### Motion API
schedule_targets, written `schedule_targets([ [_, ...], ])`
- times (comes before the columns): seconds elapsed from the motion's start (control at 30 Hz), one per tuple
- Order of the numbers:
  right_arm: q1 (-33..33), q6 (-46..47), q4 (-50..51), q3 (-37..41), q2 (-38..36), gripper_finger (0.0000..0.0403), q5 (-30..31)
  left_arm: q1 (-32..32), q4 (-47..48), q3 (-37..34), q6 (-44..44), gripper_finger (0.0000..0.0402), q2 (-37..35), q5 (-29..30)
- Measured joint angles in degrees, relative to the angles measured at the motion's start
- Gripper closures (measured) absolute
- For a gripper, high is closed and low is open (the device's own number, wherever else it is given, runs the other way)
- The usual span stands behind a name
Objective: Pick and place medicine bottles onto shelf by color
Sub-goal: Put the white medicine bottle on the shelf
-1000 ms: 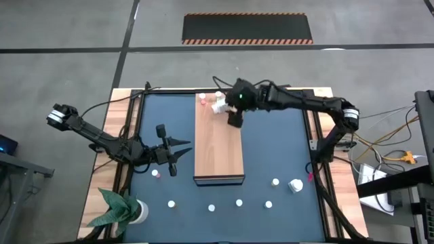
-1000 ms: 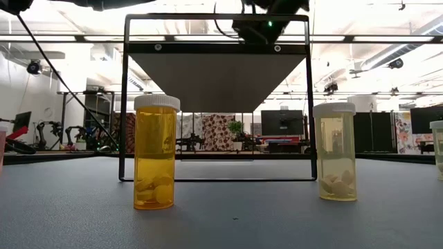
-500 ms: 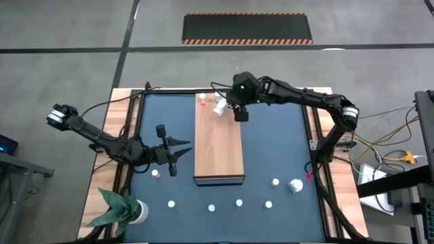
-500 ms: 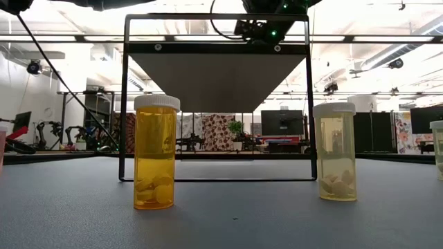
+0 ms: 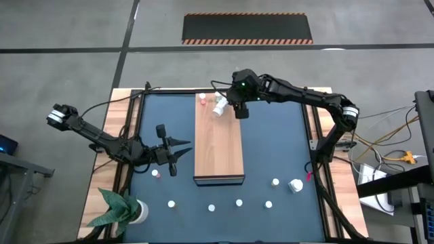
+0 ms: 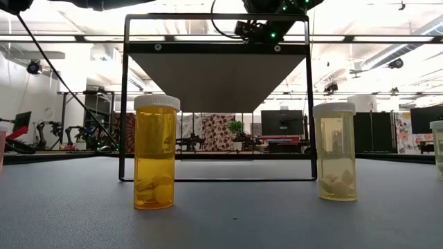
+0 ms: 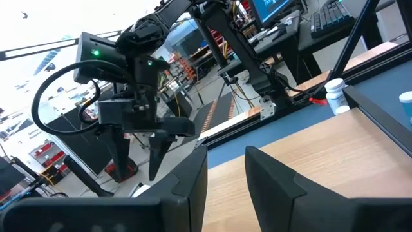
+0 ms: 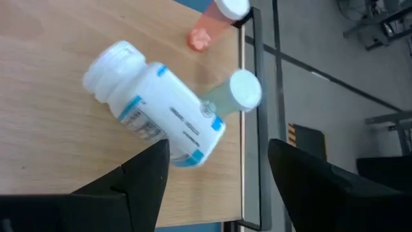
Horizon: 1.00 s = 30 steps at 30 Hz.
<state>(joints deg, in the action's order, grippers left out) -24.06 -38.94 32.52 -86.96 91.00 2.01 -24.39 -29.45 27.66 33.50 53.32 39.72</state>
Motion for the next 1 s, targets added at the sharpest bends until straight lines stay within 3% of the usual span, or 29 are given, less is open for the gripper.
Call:
schedule_targets([
  [0.13, -1.2, 4.3, 0.3, 0.4, 0.0, 0.0149, -3.9, 0.0, 0.0, 0.0, 0.2, 0.0314, 0.0, 0.0],
  [0.5, -1.5, 8.8, -0.9, 4.1, 0.1, 0.0149, -4.3, 0.0, 0.0, 0.0, 0.3, 0.0314, 0.0, 0.0],
  [0.67, -1.4, 11.5, -1.1, 4.4, 0.1, 0.0149, -9.9, 0.0, 0.0, 0.0, 0.3, 0.0314, 0.0, 0.0],
  [1.0, 3.8, 15.0, 3.6, 4.4, -0.4, 0.0149, -12.0, 0.0, 0.0, 0.0, 0.2, 0.0314, 0.0, 0.0],
])
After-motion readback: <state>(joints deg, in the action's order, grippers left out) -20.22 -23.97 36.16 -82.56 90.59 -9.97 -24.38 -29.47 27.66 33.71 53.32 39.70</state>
